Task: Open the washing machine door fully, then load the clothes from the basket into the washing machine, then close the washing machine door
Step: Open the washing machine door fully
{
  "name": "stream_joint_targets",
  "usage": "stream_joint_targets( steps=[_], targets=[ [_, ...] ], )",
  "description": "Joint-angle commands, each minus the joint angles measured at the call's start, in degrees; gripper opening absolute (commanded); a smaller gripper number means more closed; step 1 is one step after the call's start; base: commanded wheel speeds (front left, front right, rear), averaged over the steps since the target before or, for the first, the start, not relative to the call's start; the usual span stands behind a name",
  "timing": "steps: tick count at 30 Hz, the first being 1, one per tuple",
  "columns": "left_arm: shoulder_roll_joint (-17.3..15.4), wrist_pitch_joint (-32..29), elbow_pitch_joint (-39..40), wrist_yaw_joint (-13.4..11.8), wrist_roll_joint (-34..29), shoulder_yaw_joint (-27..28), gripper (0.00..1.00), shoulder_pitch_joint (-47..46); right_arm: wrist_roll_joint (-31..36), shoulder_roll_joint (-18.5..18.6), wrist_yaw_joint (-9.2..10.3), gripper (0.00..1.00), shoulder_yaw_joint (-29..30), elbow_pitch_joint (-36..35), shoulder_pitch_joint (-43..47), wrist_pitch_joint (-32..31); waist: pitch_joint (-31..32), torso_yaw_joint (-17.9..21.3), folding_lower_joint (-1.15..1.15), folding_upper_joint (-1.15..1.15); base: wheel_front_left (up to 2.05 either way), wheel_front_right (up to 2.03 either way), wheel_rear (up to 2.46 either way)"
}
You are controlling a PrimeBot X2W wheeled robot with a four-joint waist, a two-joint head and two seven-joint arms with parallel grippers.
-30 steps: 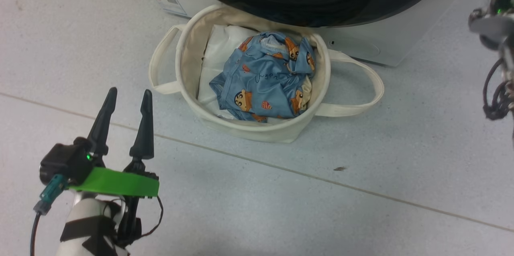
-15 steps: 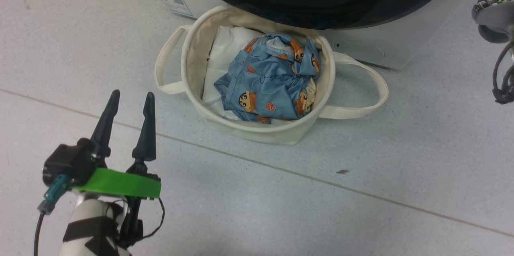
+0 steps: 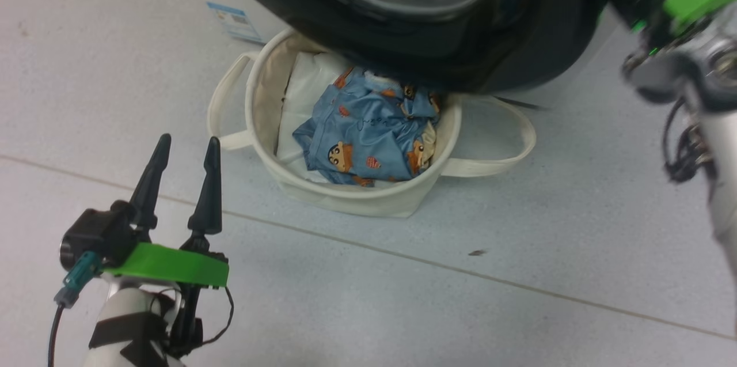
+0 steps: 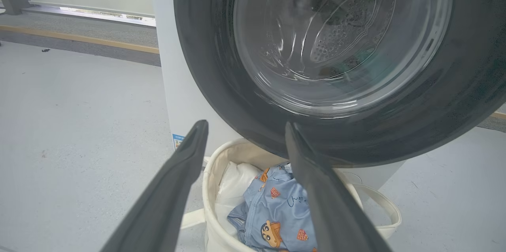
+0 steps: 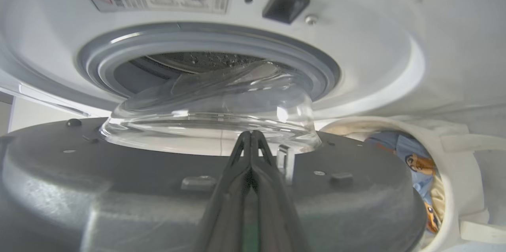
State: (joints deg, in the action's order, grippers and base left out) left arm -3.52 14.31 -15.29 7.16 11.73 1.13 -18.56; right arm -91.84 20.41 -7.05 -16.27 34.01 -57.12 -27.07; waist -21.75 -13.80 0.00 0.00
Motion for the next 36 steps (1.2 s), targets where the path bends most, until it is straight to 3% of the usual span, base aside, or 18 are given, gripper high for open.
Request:
stream_joint_targets(
  steps=[1, 8, 17, 36],
  targets=[
    [-1.83, 0.69, 1.44, 0.33, 0.05, 2.17, 1.00, 0.15, 0.04, -2.31, -0.44, 0.00, -1.87, -3.04, 2.51, -1.18, 1.01, 1.07, 0.00, 0.00, 0.00, 0.00, 0.00],
    [-2.53, 0.69, 0.34, 0.33, -0.10, 2.32, 1.00, 1.44, 0.36, -2.85, -0.44, 0.00, -4.75, -8.08, 9.33, -3.81, 4.65, 2.61, 0.00, 0.00, 0.00, 0.00, 0.00],
    [-2.78, 0.69, -3.31, 0.33, 0.00, 3.76, 1.00, 4.85, 2.03, -3.69, -0.44, 0.00, -9.39, -15.54, 16.40, -6.00, 10.68, 1.43, 0.00, 0.00, 0.00, 0.00, 0.00],
    [-1.71, 0.69, -8.47, 0.13, -1.73, 7.83, 1.00, 8.97, 4.15, -7.71, -0.44, 0.00, -15.49, -15.92, 20.00, -8.94, 18.39, -7.99, 0.00, 0.00, 0.00, 0.00, 0.00]
  ],
)
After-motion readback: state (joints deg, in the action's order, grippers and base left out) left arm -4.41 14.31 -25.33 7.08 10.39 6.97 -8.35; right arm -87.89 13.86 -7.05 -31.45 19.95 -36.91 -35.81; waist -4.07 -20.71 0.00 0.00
